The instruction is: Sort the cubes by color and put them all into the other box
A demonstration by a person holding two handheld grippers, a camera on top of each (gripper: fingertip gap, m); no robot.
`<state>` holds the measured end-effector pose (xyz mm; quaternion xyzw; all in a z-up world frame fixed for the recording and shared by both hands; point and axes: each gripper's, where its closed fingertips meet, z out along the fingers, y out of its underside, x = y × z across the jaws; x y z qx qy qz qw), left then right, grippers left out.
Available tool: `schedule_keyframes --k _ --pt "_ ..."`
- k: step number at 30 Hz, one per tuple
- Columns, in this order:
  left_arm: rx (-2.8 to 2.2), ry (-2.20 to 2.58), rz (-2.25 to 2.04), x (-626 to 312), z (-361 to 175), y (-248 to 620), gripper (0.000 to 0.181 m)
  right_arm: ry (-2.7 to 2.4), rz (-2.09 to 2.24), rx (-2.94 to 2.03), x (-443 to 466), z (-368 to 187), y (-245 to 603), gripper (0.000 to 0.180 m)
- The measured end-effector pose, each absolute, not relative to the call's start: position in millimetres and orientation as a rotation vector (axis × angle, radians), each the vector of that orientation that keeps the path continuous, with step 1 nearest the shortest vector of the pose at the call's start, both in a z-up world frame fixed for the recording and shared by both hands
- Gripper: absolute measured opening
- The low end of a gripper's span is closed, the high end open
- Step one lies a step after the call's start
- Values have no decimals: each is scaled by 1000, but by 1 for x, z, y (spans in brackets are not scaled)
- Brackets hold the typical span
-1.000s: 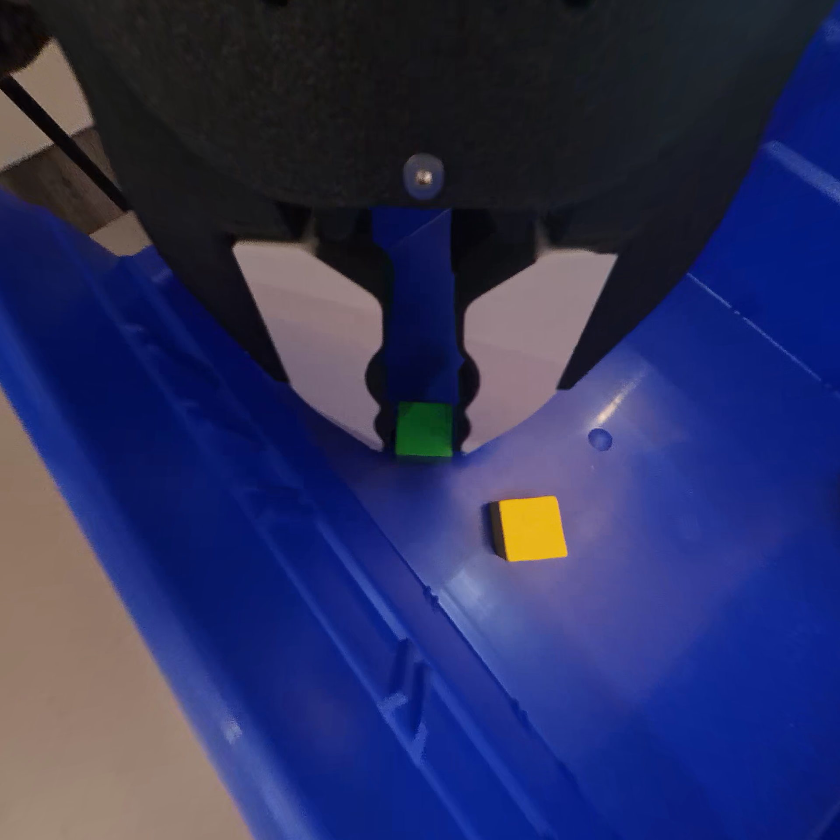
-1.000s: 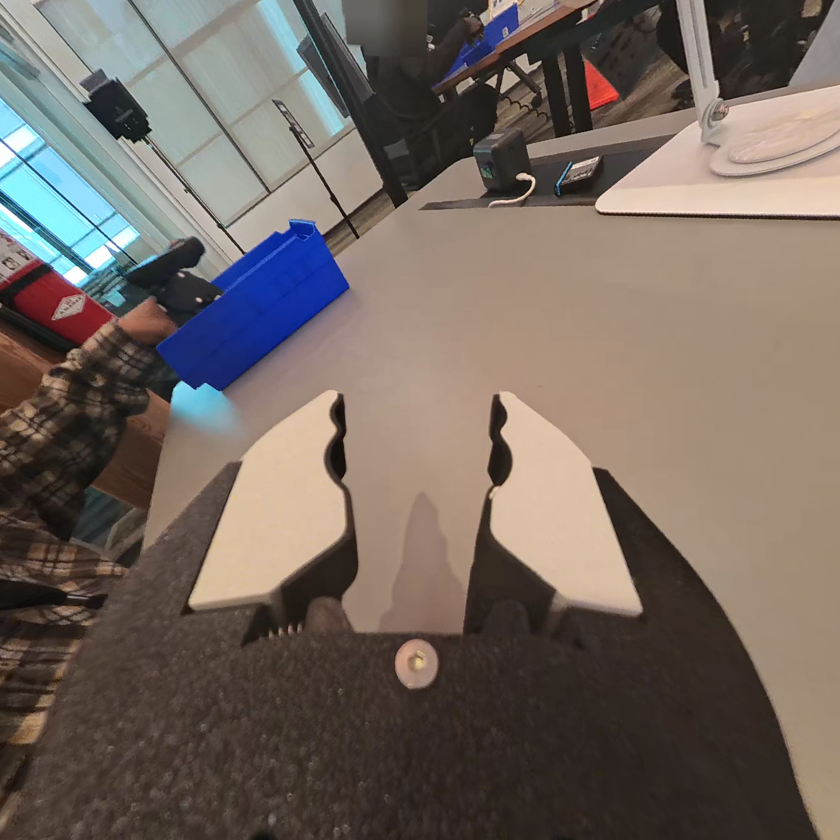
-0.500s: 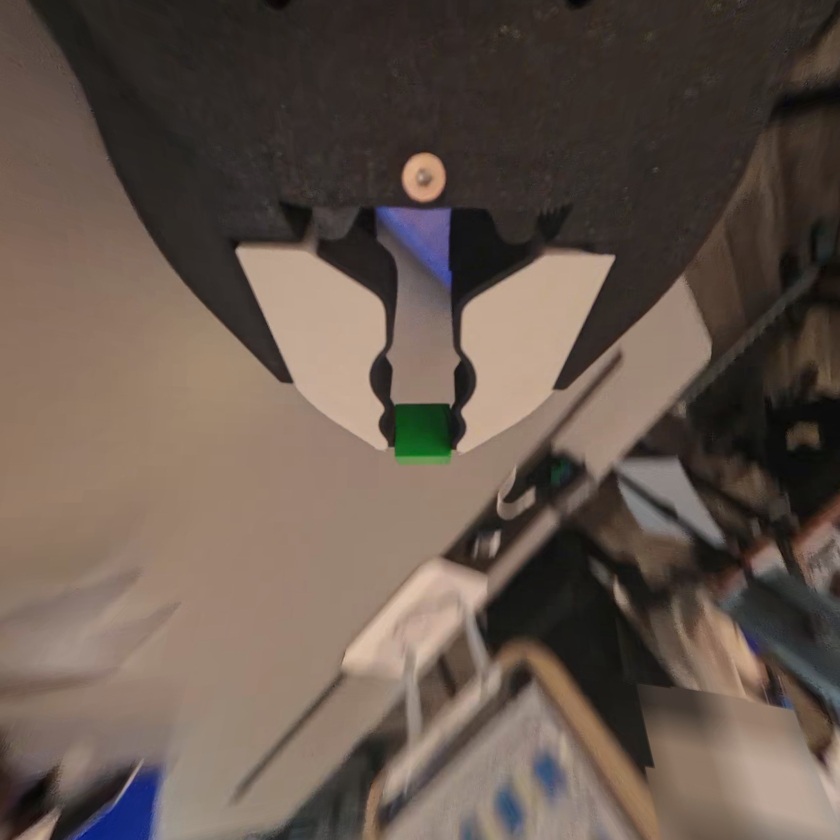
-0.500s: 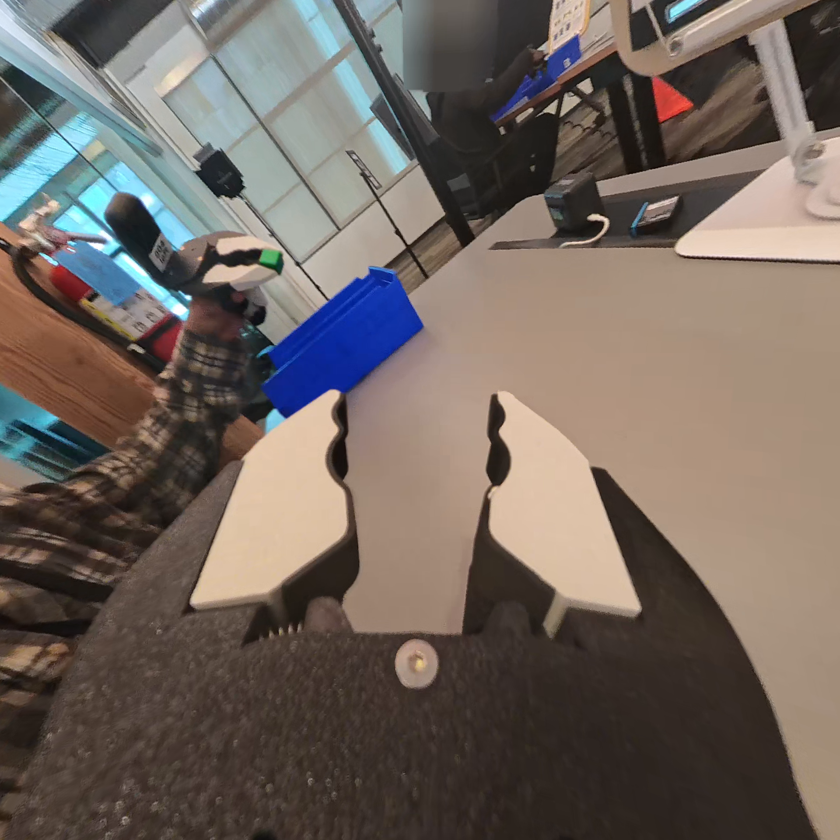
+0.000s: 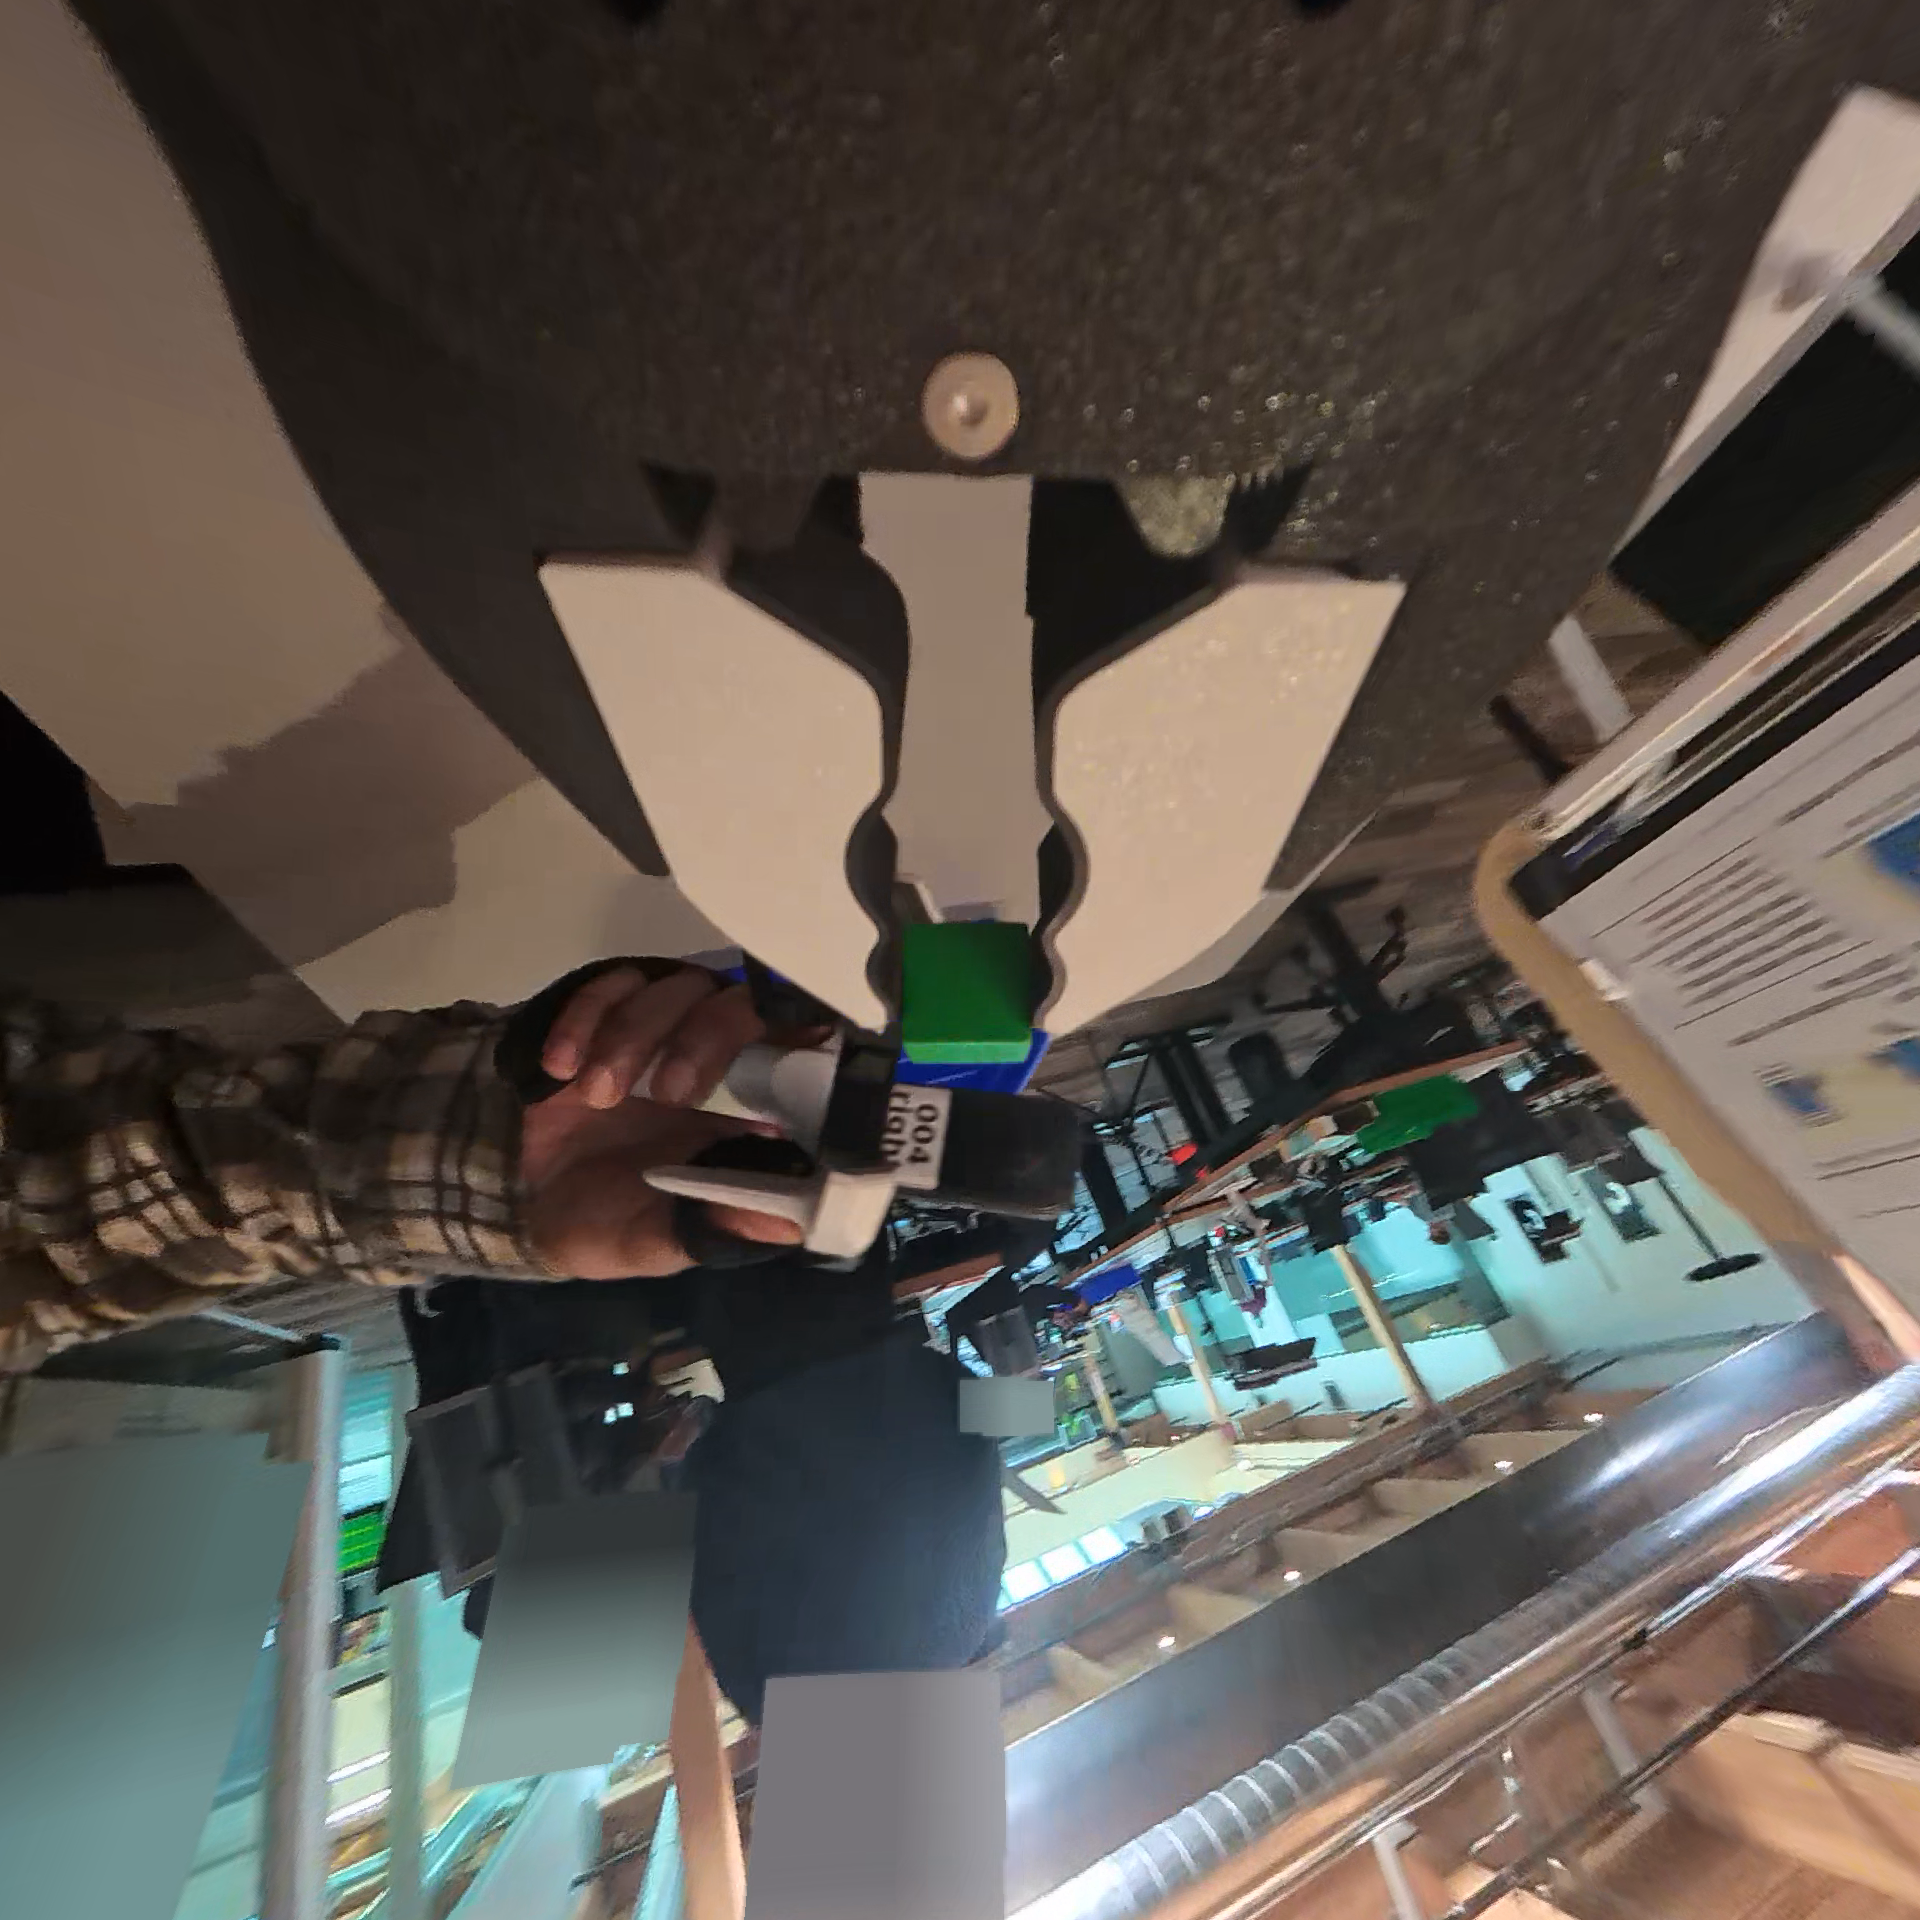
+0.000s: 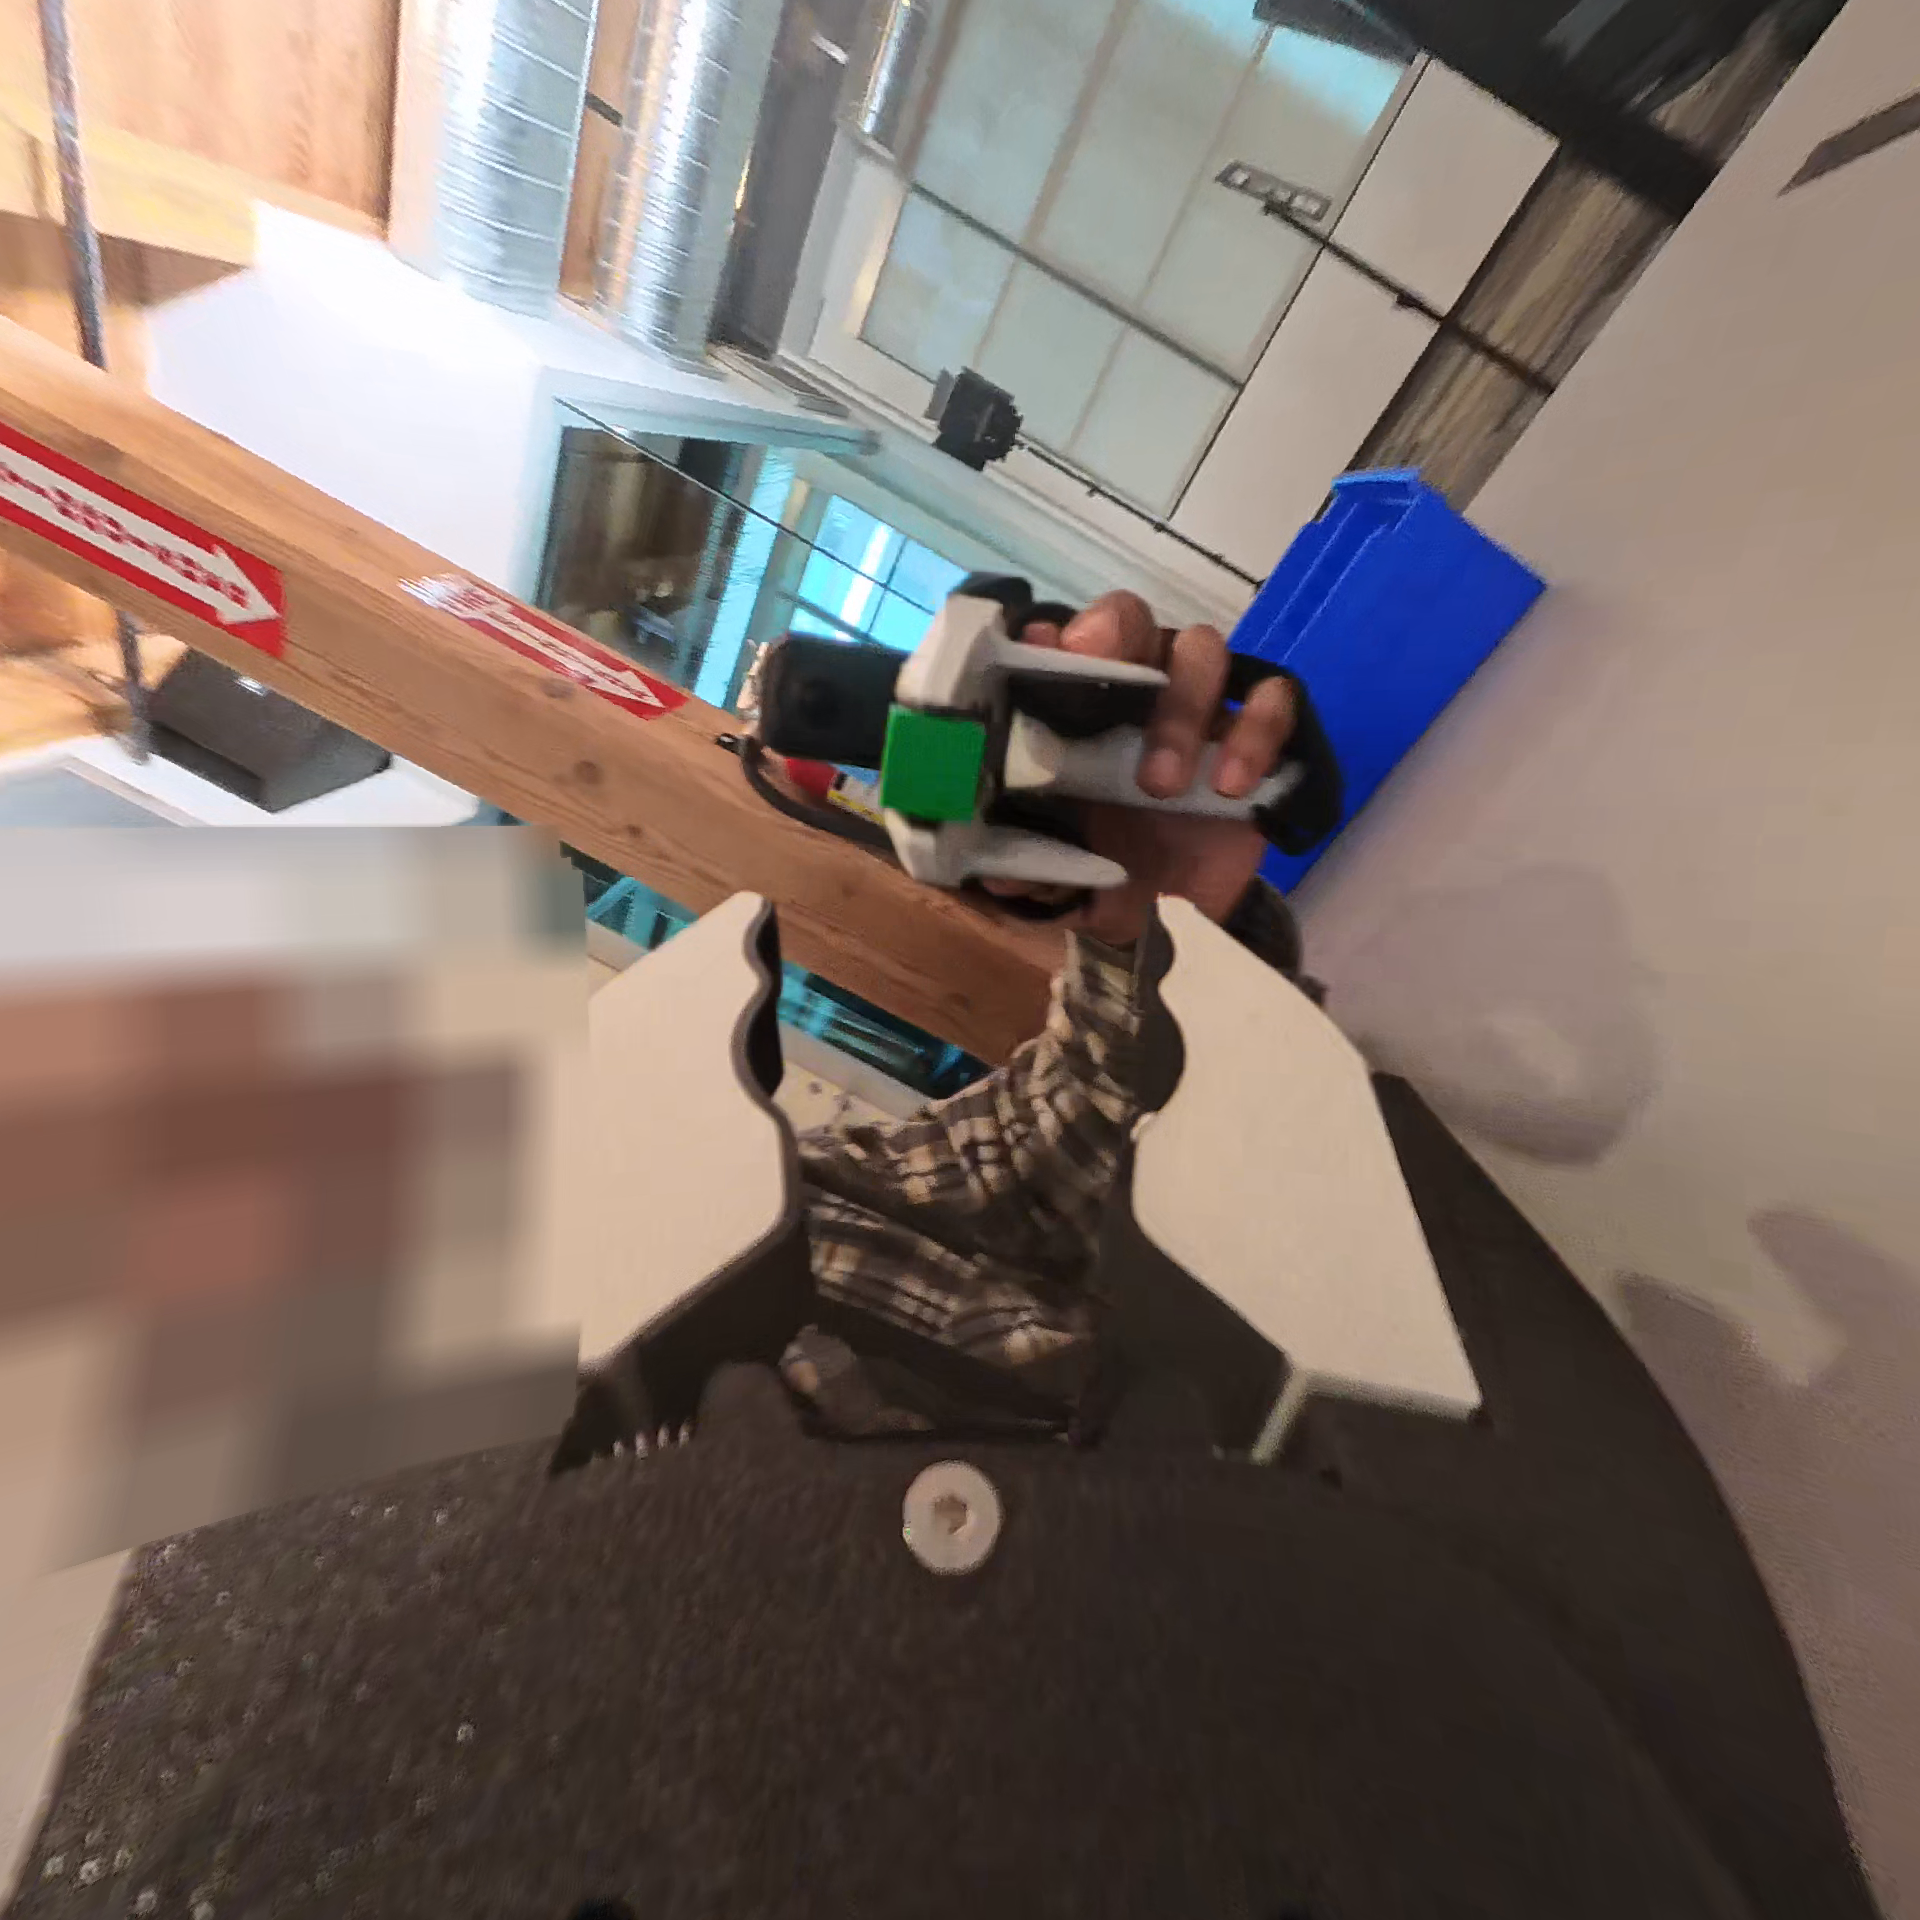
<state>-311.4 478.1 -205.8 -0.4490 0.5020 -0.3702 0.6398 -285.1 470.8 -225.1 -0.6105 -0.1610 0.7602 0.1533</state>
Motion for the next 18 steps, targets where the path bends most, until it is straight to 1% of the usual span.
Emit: schedule_keyframes --k 6,7,8,9,10,12,13,16,18 --pt "-968 1228 -883 -255 -226 470 22 -440 2256 -1810 -276 -225 463 53" --pt "-965 1237 -885 -249 -228 470 22 -441 2255 -1811 -273 -225 462 49" --pt "-957 1244 -893 -243 -229 469 22 -439 2259 -1802 -269 -224 462 39" --pt "-947 1252 -907 -237 -228 467 22 -434 2261 -1789 -265 -222 462 26" --pt "-938 1251 -918 -231 -227 467 22 -428 2245 -1795 -260 -223 463 22" --pt "-934 1260 -913 -222 -226 466 22 -426 2217 -1807 -249 -221 464 22" --pt "-935 1264 -919 -217 -225 465 27 -428 2188 -1812 -242 -220 466 22" --pt "-995 1272 -943 -211 -227 463 56 -421 2036 -1870 -210 -217 478 22" --pt "-1045 1283 -958 -213 -231 459 69 -403 1825 -1970 -177 -221 496 22"
